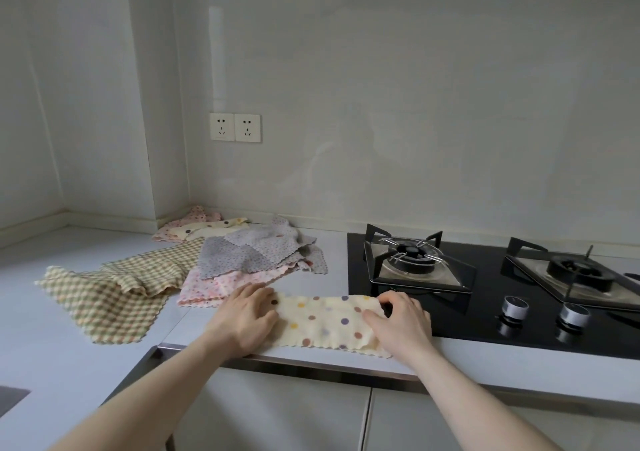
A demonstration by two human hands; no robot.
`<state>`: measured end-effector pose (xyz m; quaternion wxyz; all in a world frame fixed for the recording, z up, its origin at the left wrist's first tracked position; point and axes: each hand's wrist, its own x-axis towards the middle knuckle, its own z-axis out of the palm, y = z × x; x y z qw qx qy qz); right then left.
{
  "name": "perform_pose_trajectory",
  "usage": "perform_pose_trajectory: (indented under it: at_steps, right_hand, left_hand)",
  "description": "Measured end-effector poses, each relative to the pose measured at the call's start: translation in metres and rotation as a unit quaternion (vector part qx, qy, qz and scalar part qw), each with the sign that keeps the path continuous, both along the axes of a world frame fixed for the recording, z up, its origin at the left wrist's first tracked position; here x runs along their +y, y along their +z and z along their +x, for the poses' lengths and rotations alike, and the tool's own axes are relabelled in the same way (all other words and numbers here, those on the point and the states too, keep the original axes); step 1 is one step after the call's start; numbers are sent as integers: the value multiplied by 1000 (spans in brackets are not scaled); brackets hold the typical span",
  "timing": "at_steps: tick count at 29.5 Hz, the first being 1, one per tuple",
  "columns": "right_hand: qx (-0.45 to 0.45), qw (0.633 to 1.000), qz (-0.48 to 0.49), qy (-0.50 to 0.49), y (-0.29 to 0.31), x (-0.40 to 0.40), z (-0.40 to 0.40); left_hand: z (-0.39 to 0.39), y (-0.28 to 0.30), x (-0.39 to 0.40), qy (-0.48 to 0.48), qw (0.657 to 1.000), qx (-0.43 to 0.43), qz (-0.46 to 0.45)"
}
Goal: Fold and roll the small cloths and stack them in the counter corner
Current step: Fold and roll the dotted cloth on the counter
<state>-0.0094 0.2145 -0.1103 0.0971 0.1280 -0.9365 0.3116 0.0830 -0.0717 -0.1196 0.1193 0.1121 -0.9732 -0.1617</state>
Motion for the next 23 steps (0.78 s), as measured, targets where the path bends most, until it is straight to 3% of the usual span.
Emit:
perform_pose_trajectory:
  at_steps: [5,10,16,23]
  right_hand:
    - [-26,988,-152,16,-1,5,2]
    - [-42,973,-225,-5,12,5,-3]
    - [-71,968,-239,14,52,-17,-10]
    - [-92,979,-176,50,73,-65,0]
  left_hand:
    - [0,0,-3,5,1000,11,16]
    - [2,2,-4,17,998,39,49]
    - [7,5,-5,10,997,41,66]
    - [7,4,-4,7,996,43,74]
